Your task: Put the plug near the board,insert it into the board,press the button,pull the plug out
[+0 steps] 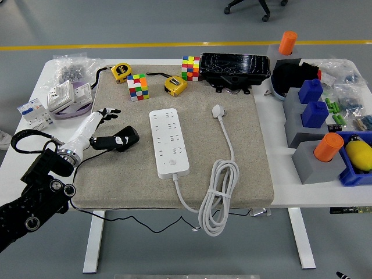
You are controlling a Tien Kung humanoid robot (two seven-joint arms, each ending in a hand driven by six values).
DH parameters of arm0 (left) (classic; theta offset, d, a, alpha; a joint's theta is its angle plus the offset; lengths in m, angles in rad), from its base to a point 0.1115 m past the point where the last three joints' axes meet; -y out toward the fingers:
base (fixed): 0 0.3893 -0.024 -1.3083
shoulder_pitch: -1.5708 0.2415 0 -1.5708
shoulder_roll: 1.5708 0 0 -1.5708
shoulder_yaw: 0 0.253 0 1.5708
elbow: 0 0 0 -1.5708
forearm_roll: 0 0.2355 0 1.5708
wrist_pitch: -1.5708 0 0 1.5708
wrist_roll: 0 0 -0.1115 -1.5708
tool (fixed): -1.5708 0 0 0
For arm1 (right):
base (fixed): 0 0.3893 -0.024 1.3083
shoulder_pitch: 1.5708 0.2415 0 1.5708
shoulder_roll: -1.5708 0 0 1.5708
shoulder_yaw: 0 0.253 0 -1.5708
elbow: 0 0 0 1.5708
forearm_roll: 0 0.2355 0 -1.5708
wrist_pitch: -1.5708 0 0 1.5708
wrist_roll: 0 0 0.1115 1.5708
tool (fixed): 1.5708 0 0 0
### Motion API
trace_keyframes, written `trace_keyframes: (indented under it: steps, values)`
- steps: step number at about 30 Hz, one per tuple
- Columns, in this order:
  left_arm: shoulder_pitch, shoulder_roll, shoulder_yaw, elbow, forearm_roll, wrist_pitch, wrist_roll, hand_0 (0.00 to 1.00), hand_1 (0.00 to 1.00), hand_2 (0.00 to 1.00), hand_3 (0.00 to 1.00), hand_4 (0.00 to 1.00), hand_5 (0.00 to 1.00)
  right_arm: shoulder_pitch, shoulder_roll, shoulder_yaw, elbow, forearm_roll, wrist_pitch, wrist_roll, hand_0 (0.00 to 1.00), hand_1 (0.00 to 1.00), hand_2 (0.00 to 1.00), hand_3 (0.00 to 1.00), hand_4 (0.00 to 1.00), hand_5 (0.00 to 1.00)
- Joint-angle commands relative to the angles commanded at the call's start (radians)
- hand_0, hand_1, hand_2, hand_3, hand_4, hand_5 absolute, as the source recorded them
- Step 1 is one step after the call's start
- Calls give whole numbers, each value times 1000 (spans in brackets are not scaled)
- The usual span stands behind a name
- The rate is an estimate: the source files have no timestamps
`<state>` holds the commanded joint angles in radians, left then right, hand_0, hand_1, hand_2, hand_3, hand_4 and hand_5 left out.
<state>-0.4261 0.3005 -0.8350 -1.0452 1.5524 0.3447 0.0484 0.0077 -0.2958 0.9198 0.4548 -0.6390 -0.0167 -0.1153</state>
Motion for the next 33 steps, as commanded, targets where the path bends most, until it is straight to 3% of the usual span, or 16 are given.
trace_keyframes:
  steps: [1,2,13,14,19,20,25,26,31,32,33]
  values:
    - [-3,0,7,3,-4,7,-1,784,791,769,778,998,368,0,0,-1,0,0,0,0,680,687,695,598,933,531]
    - [-5,-1,11,5,-6,12,-2,738,754,728,726,998,284,-1,-1,-2,0,0,0,0,680,687,695,596,934,531]
    - [-49,-14,87,48,-44,37,-3,717,715,699,664,998,242,-1,-1,1,1,1,0,0,680,687,694,595,933,530]
    - [-51,-16,91,50,-45,39,-4,658,669,612,606,934,173,-1,0,1,0,1,0,0,680,687,694,596,933,530]
    - [-59,-25,104,63,-48,49,-3,658,669,612,606,934,173,-4,1,1,0,1,1,-1,680,687,694,596,933,530]
    - [-61,-26,108,65,-51,51,-4,588,631,566,572,887,148,-4,1,1,0,1,1,-1,680,687,694,596,933,530]
    - [-71,-32,127,78,-67,54,-2,588,631,566,572,887,148,-4,1,1,0,1,0,0,680,687,694,596,933,530]
    - [-73,-33,130,82,-70,55,0,474,540,544,558,837,107,-3,0,1,1,1,0,0,679,687,694,596,933,530]
    - [-77,-35,137,87,-83,61,6,474,540,544,558,837,107,-3,1,4,1,1,1,0,679,687,694,596,933,530]
    - [-77,-35,137,88,-86,64,8,347,418,502,551,653,2,-3,1,4,0,1,1,0,679,687,694,596,933,530]
    - [-77,-35,137,87,-89,65,11,347,418,502,551,653,2,-3,1,5,0,1,0,0,679,687,694,596,933,530]
